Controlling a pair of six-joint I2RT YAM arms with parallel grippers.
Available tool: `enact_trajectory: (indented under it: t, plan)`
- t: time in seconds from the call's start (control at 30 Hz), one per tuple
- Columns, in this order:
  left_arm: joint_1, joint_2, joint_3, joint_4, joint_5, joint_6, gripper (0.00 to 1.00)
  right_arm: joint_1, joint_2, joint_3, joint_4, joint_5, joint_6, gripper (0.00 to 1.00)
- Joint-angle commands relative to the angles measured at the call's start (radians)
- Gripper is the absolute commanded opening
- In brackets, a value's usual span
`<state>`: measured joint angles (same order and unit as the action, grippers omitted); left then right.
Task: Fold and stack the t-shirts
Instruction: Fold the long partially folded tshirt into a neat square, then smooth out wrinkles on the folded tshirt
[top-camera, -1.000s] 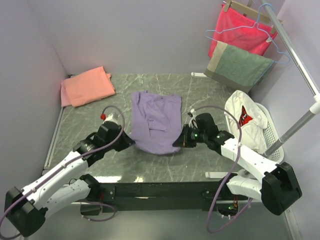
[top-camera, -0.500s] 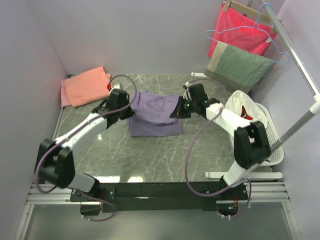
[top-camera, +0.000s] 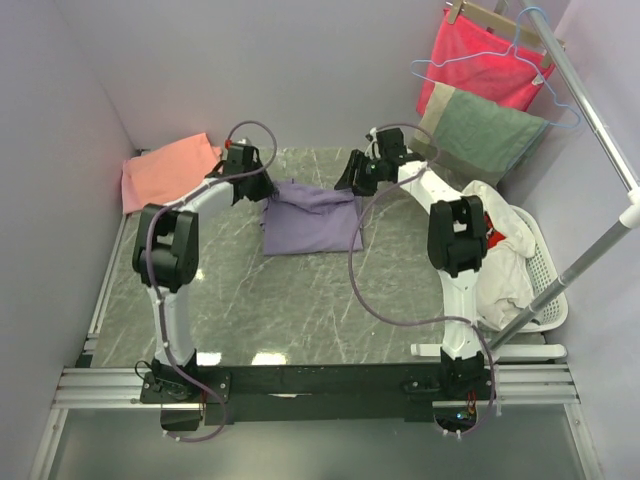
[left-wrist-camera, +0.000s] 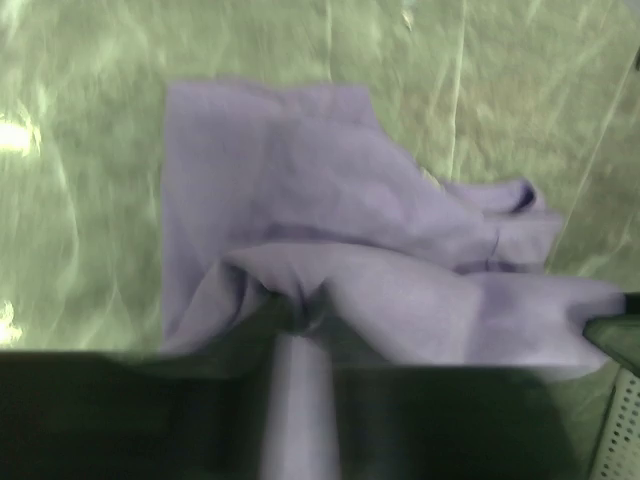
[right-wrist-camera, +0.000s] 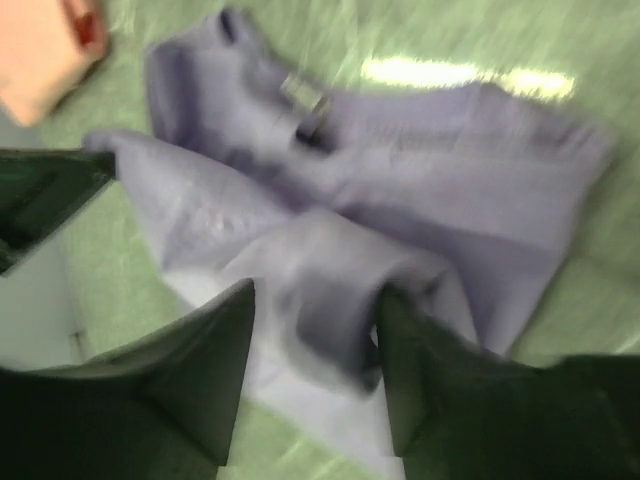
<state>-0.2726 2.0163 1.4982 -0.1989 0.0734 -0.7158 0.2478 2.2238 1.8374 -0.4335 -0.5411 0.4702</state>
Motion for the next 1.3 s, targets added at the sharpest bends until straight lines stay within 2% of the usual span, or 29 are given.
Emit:
enact_trajectory:
  t: [0.0,0.03,0.07,0.17,0.23,0.33,0.47,0.8,1.0,1.1,1.27]
  plan:
    - [0.052,0.090,0.137,0.103,0.112,0.007,0.60,-0.031,0.068,0.161,-0.021,0.058,-0.016,0.66]
    - [0.058,0.102,0.155,0.124,0.121,0.007,0.71,-0.044,0.053,0.157,-0.001,0.099,-0.015,0.67]
    - [0.073,0.105,0.172,0.128,0.127,0.007,0.99,-0.047,0.037,0.151,0.007,0.125,-0.013,0.68]
    - [0.088,0.090,0.227,0.116,0.138,0.016,0.99,-0.047,-0.067,0.073,0.068,0.184,-0.041,0.73]
    - [0.088,0.033,0.202,0.147,0.135,0.021,0.99,-0.047,-0.142,0.017,0.120,0.167,-0.041,0.74]
    - [0.087,-0.014,0.166,0.164,0.213,0.012,0.99,-0.032,-0.173,-0.029,0.105,0.110,-0.041,0.75]
    - [0.079,0.002,0.165,0.191,0.434,-0.014,0.99,-0.004,-0.153,-0.049,0.117,-0.005,-0.007,0.74]
    - [0.078,0.208,0.189,0.390,0.670,-0.132,1.00,0.030,0.014,0.054,0.111,-0.068,0.050,0.73]
    - [0.079,0.268,0.200,0.446,0.703,-0.137,0.99,0.027,0.089,0.128,0.079,-0.008,0.038,0.73]
    - [0.081,0.292,0.220,0.447,0.692,-0.113,0.99,0.022,0.154,0.218,0.049,0.024,0.034,0.73]
    - [0.092,0.357,0.351,0.310,0.606,0.015,0.99,0.010,0.261,0.359,-0.036,0.119,0.036,0.73]
